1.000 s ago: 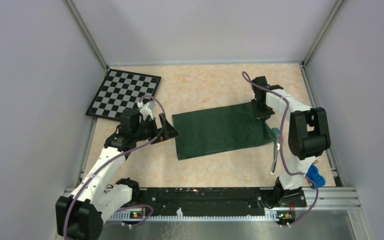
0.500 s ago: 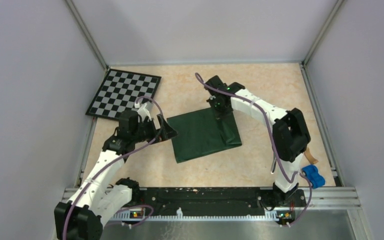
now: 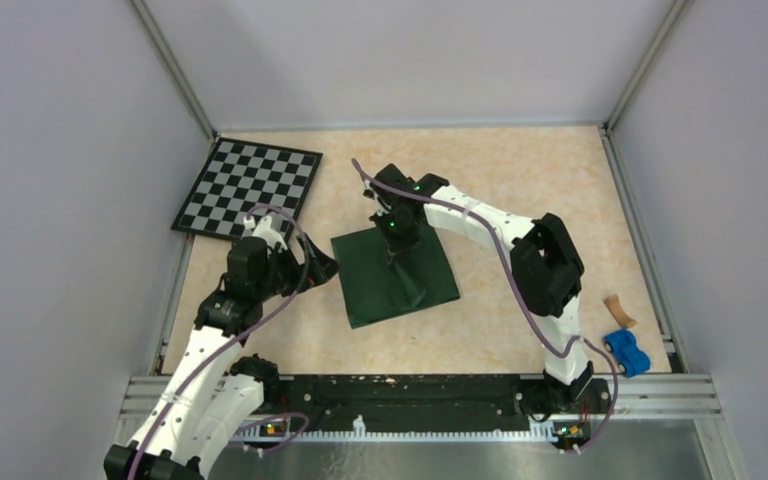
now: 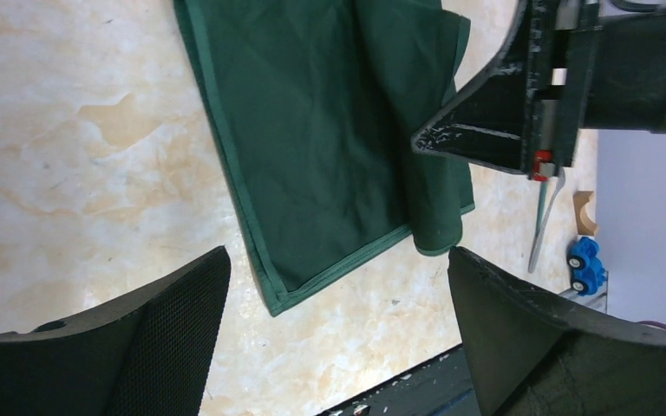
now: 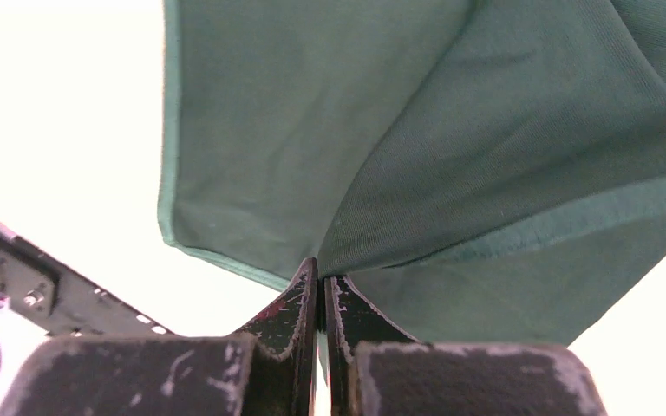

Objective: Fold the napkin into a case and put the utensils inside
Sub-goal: Fold the rectangle-folded napkin at the center of the board.

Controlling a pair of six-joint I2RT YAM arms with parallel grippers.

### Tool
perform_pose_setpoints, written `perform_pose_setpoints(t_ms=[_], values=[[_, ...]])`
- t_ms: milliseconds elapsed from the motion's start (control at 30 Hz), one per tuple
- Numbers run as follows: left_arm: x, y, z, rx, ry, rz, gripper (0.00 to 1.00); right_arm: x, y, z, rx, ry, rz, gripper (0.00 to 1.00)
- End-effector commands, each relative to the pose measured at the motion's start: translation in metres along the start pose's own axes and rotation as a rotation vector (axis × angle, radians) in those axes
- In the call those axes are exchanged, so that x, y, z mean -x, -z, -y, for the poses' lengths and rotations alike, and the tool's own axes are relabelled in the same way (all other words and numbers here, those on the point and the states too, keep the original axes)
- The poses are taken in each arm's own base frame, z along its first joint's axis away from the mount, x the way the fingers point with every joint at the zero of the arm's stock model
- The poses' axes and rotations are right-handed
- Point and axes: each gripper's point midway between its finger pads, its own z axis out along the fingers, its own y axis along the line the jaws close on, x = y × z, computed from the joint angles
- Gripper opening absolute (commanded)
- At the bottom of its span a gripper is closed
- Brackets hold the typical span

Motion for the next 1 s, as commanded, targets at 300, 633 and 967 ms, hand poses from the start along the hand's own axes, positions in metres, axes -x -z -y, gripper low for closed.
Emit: perform_pose_setpoints(t_ms=[300,633,967], values=[[0.000,-0.005,-0.014,0.048,0.030,0.033,0.99,0.025,0.000,-0.057,0.172,-0.053,0.048,0.00],[0.000,-0.002,-0.012,0.042,0.027,0.033,0.99,0.032,-0.019,-0.052,0.140,-0.080,0.046,0.00],[-0.001,0.000,-0.012,0.042,0.029,0.033,0.99,0.038,-0.027,-0.056,0.153,-0.103,0.050,0.00]])
